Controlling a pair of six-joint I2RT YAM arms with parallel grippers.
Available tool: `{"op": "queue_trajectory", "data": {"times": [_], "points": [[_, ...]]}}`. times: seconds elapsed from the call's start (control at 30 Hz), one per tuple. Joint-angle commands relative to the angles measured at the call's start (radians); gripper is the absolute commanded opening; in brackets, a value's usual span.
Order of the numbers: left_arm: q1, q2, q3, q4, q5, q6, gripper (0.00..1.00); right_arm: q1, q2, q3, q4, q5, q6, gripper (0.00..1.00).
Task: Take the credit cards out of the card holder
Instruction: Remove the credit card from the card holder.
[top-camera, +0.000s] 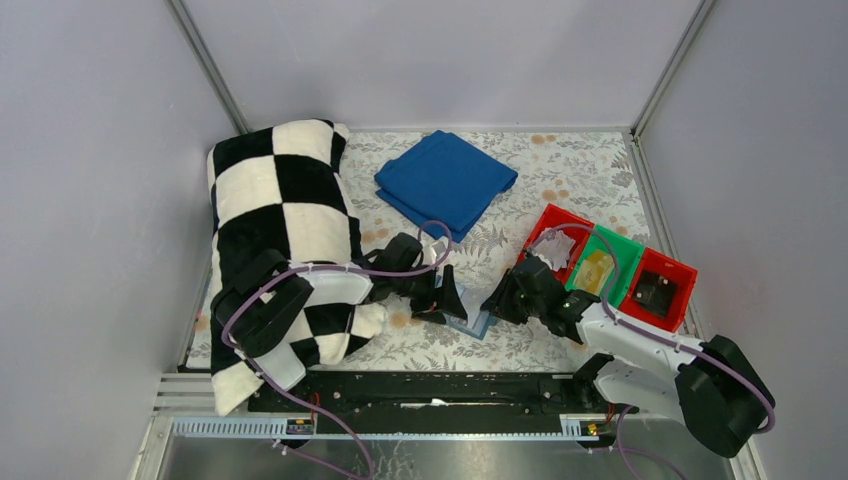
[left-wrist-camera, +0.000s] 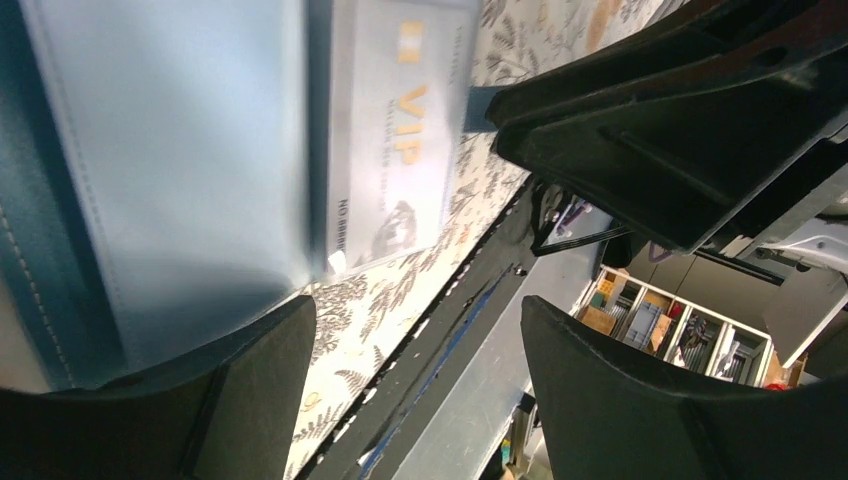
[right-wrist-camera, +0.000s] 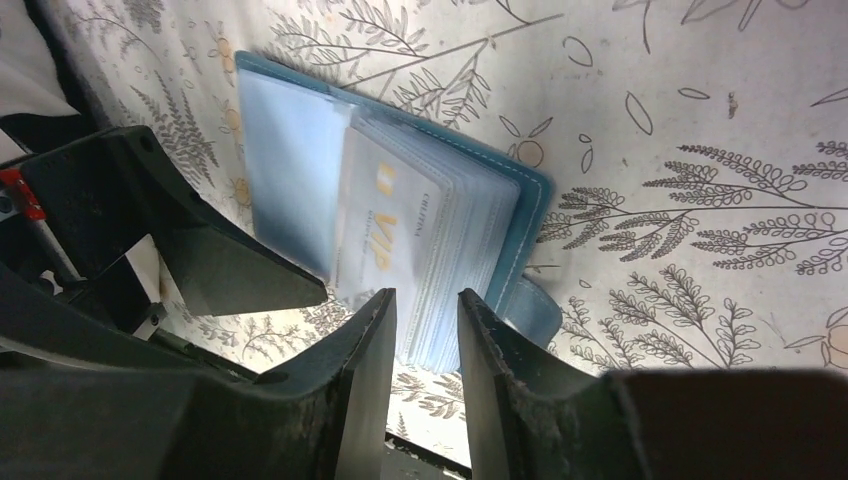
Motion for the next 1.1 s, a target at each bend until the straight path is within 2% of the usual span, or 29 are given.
{"op": "queue_trajectory", "data": {"times": [0.0,0.13,0.4,1.07], "points": [[0.005,-0.075,0.109,-0.06,-0.028,0.039,0.79,0.006,-0.049,0.069,-0.085,0.054,-0.034,0.37],[0.008,-0.075,0.165,-0.103,-0.039,0.07,0.79,0.006,-0.061,0.065,-0.036,0.037,-0.003,0.38],[0.019,0.009,0.171,-0.095,-0.01,0.136,0.8,0.005,0.037,0.028,0.133,-0.076,0.037,0.37],[0.04,0.055,0.123,-0.043,0.013,0.156,0.8,0.005,0.066,0.013,0.105,-0.051,0.047,0.37]]}}
